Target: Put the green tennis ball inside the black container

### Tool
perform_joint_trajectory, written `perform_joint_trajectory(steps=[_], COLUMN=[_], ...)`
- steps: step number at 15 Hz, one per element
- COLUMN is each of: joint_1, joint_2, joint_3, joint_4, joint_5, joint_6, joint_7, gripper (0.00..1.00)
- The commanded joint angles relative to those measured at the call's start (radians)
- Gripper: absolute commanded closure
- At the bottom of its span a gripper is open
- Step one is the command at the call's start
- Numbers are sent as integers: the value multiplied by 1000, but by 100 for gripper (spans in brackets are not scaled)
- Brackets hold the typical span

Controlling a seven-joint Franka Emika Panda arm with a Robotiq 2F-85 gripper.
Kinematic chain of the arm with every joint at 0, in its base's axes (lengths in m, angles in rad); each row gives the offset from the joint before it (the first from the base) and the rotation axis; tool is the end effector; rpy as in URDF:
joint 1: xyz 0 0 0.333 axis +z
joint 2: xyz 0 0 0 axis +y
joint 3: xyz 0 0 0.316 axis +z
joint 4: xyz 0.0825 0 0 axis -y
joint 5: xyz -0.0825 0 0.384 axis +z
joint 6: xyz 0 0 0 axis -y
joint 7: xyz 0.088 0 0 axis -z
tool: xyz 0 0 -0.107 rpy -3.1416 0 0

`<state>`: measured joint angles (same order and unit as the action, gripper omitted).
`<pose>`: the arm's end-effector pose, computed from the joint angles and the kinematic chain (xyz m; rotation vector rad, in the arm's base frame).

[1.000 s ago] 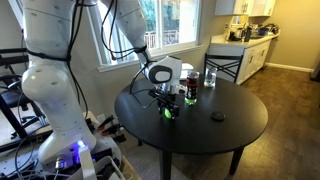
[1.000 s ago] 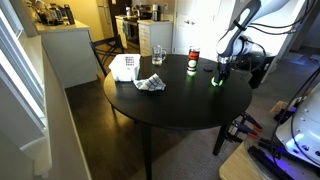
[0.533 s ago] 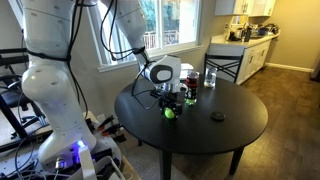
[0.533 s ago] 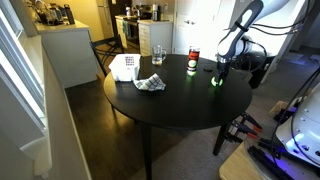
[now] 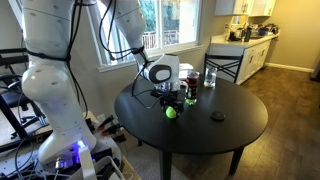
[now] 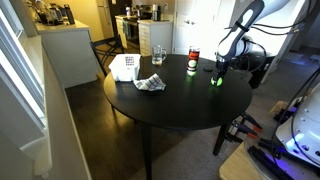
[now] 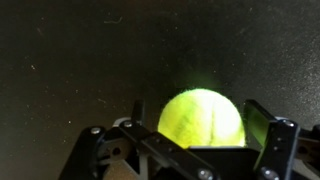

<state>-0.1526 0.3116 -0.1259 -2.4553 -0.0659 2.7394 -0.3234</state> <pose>0.4594 -0.1321 0.1730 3.0831 0.1719 -0.0677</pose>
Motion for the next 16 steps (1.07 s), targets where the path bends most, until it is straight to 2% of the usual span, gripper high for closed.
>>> perform_joint_trajectory(steps=[1, 6, 16], joint_1=[-24, -20, 3], joint_2=[-19, -14, -16], joint_3=[19, 19, -44], joint_4=[-44, -62, -71], joint_5=[-17, -34, -164], joint_6=[54, 99, 202], joint_7=[-23, -25, 13], gripper=[0, 0, 0])
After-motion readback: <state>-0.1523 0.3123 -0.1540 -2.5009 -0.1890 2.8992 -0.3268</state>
